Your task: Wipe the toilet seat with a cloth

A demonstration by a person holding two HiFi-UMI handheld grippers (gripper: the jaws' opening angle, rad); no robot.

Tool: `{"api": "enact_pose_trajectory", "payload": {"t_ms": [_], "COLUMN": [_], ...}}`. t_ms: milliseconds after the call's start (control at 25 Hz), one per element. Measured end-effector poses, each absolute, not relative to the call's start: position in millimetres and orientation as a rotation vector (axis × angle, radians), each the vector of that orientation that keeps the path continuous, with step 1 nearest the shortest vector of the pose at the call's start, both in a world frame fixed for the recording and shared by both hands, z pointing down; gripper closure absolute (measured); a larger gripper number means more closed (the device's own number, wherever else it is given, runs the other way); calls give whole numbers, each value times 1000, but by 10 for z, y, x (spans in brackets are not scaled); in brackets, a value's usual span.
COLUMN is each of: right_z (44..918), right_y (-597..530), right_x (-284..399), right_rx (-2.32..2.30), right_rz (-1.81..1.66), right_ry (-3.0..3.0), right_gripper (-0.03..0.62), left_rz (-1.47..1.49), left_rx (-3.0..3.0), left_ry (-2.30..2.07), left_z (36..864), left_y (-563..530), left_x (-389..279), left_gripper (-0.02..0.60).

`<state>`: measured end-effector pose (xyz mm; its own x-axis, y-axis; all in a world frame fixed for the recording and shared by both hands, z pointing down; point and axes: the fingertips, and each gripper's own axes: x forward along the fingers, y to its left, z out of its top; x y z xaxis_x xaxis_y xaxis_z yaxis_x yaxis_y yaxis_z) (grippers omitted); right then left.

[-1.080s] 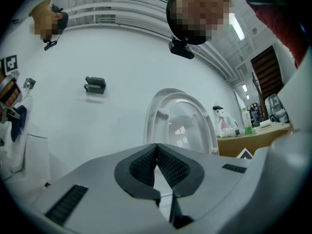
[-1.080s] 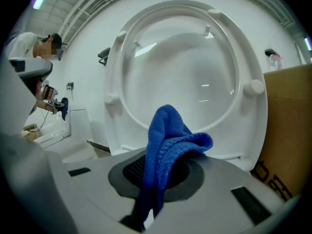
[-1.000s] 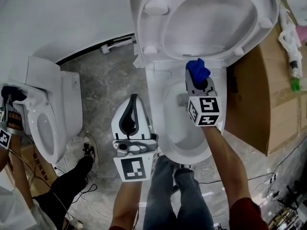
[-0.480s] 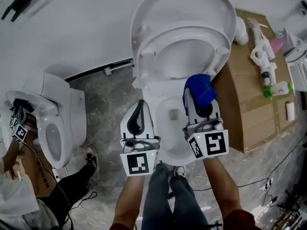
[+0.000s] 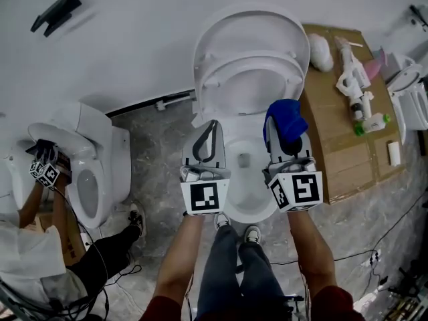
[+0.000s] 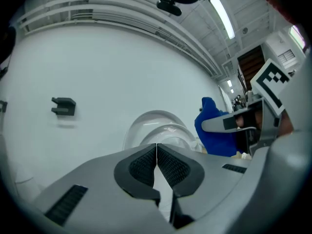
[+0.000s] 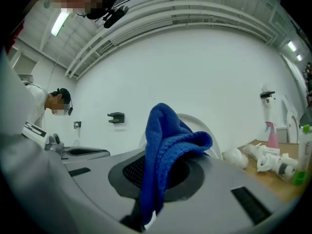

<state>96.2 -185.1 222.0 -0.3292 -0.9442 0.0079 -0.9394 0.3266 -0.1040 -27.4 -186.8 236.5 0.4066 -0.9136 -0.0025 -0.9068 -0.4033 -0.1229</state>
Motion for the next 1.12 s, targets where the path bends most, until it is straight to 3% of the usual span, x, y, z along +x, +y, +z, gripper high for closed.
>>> {"api": "enact_pose_trajectory", "payload": {"t_ms": [120,280,480,720,1120], "right_z": [2039,1899,1797,1785,1934], "right_y": [-1772,-1656,-1503,-1370,-1294], "right_x": [1005,1126,1265,1419,1622], "right_rx": [-1776,-1790,-1808,-1838,-1902], "right_rz": [-99,-83,-73,-72,-116], "right_ry": [2532,2531,2538,2536,2498], "right_gripper": [540,540,540,540,540], "left_rz": [-274,-560,-951,-1223,-1279], "left_rx": [-2529,-2456,-2331,-2172,-2166], "left_ry": [1544,1296,991,759,707], "left_z": [2153,1883,1902,2131,2296], "left_y": [-2078,-2511,-2951,-3228,-3275], "left_x": [-153,174,489,712,755], "left_gripper": [557,461,402,391,424]}}
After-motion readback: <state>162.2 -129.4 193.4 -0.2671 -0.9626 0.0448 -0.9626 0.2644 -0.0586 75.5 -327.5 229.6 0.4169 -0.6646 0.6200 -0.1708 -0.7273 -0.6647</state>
